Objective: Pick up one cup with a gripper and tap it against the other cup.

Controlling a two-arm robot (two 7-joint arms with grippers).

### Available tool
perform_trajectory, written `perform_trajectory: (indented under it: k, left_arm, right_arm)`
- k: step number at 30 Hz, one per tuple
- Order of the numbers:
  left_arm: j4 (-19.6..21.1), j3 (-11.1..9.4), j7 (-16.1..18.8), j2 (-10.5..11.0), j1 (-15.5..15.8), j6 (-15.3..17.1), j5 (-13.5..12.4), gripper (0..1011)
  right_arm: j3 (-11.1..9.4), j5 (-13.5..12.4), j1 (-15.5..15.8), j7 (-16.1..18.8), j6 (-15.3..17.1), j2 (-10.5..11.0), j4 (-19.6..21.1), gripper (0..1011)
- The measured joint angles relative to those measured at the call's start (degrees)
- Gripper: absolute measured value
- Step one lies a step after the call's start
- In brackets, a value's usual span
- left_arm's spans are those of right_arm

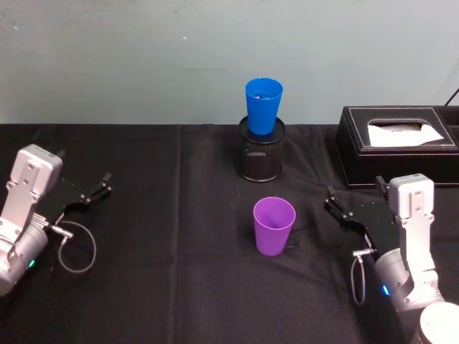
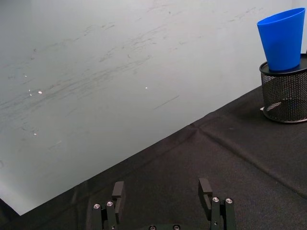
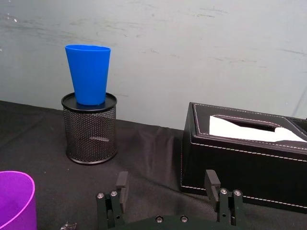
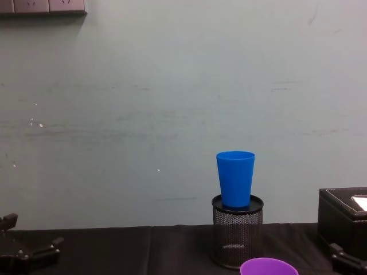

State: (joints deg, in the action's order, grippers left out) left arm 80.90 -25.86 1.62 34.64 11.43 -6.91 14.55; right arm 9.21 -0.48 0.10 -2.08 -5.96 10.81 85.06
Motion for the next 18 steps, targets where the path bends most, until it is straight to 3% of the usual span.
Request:
perform_trajectory:
  k: [18]
  left_arm:
    - [0.00,0.00,0.00,0.00,0.00,0.00,0.00,1000]
  right_arm:
    - [0.01,-0.07,0.07,-0.08,0.02,0.03,0.13,1003]
